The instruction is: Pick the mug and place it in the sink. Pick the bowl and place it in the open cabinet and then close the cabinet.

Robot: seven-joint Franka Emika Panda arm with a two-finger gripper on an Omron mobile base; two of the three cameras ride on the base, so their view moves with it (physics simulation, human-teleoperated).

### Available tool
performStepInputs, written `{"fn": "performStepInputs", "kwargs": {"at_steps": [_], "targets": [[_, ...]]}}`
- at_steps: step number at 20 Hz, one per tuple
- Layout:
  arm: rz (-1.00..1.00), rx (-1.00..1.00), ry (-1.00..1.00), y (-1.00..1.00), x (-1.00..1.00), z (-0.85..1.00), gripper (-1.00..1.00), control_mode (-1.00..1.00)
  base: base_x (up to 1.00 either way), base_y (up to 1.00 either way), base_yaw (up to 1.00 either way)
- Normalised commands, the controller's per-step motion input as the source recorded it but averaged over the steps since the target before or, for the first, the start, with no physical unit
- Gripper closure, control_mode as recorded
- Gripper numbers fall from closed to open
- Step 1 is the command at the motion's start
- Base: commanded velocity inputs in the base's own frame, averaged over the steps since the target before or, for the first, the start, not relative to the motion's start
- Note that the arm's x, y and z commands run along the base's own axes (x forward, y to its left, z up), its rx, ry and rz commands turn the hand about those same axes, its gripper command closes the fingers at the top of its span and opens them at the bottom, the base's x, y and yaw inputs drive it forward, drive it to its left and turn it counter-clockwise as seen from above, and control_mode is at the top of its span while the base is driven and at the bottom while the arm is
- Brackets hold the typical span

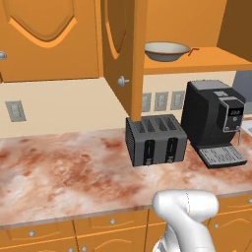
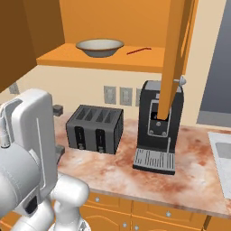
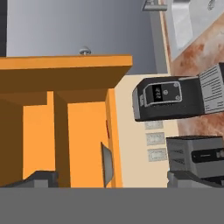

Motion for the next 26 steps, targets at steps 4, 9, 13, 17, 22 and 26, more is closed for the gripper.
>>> {"fn": "performStepInputs", "kwargs": {"at_steps": [4, 9, 13, 17, 22, 26], "targets": [[0.00, 0.00, -0.09, -0.13, -0.28, 0.00, -1.00, -1.00, 0.00, 0.00, 0.00], [0.00, 0.00, -0.04, -0.36, 0.01, 0.00, -1.00, -1.00, 0.00, 0.00, 0.00], [0.00, 0.02, -0.01, -0.59, 0.16, 0.00, -1.00, -1.00, 0.00, 0.00, 0.00], [0.00, 0.01, -0.07, -0.67, -0.03, 0.01, -1.00, -1.00, 0.00, 0.00, 0.00], [0.00, 0.00, -0.14, -0.60, -0.28, 0.04, -1.00, -1.00, 0.00, 0.00, 0.00], [0.00, 0.01, -0.10, -0.64, -0.12, 0.18, -1.00, -1.00, 0.00, 0.00, 0.00]]}}
